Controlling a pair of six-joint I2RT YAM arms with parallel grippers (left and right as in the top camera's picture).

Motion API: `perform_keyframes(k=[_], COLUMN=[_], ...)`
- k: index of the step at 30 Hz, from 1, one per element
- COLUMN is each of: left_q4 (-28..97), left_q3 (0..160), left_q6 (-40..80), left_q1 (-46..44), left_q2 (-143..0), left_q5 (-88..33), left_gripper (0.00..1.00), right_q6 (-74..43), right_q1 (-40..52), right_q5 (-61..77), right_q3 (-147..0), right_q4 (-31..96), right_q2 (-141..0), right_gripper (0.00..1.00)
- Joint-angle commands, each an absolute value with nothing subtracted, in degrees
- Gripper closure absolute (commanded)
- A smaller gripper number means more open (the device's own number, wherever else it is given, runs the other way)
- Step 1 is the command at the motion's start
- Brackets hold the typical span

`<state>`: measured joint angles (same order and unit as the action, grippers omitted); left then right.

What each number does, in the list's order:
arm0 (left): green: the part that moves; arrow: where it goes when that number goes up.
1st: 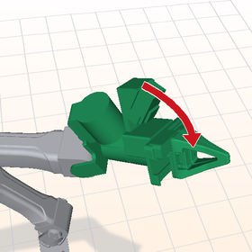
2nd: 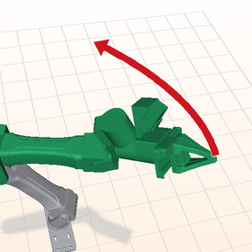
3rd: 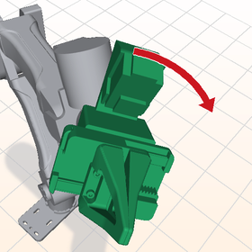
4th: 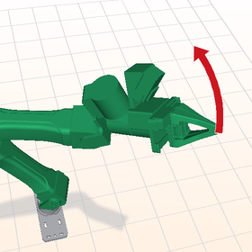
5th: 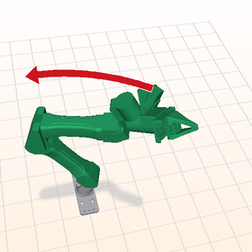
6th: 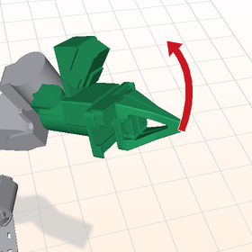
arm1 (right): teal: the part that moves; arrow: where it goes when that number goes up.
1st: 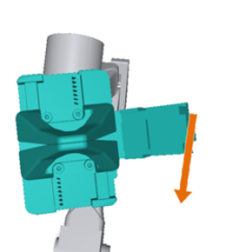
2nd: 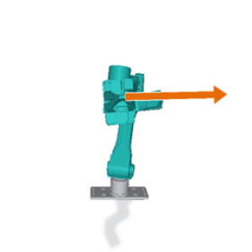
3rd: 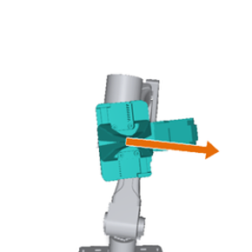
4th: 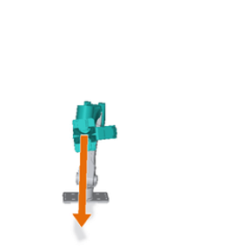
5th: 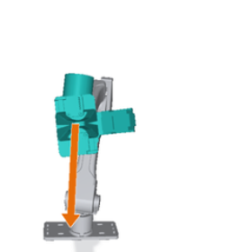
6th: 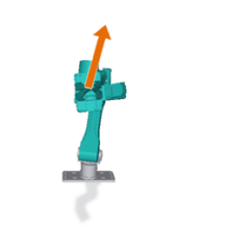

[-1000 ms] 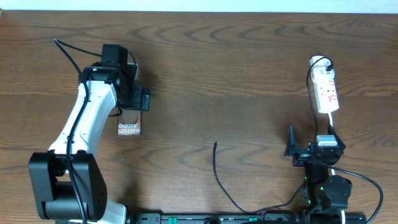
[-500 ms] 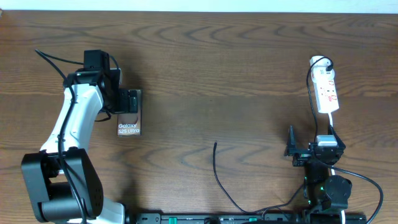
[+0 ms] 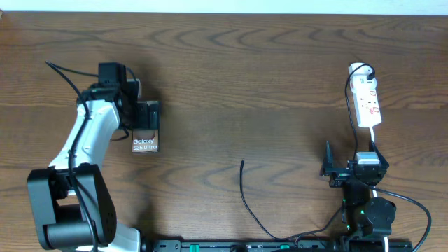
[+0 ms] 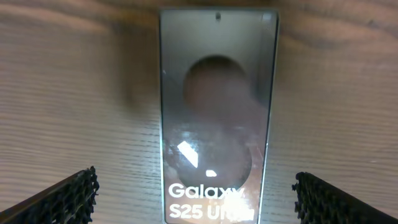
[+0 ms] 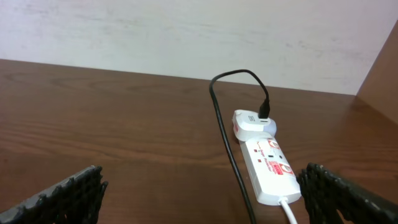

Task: Plug charger to phone and switch on socket
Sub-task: 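Close the left gripper on the phone's long edges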

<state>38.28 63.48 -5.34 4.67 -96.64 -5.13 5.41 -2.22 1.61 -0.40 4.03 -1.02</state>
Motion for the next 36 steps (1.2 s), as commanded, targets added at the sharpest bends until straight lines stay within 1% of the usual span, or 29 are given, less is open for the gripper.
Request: perform_keyframes(k=[1, 9, 17, 23, 36], left_q4=[37.1, 35.4, 34.4, 33.5, 32.0], left_q3=[60.7, 60.2, 60.2, 60.2, 60.2], left_q6=[-4.9, -4.9, -4.9, -4.9, -4.9], left_q1=[4.6, 3.6, 0.8, 1.1, 1.0], left_q2=[-97.4, -97.8, -100.9, -101.2, -101.7], left_q5=[-5.6, -5.6, -5.2, -1.2, -1.0], left_gripper=[0.01, 0.02, 0.02, 0.02, 0.02], right_q6=[4.8, 4.8, 4.8, 4.8, 4.8], right_q1=[-1.8, -1.8, -1.8, -1.8, -1.8], right_q5=[1.4, 1.4, 1.5, 1.5, 1.4], right_q3=[-0.3, -0.3, -0.3, -0.3, -0.3], right_q4=[4.3, 4.3, 4.3, 4.3, 4.3], right_q2=[-0.8, -0.8, -0.8, -0.8, -0.8], right_gripper=[0.01, 0.01, 0.01, 0.01, 0.01])
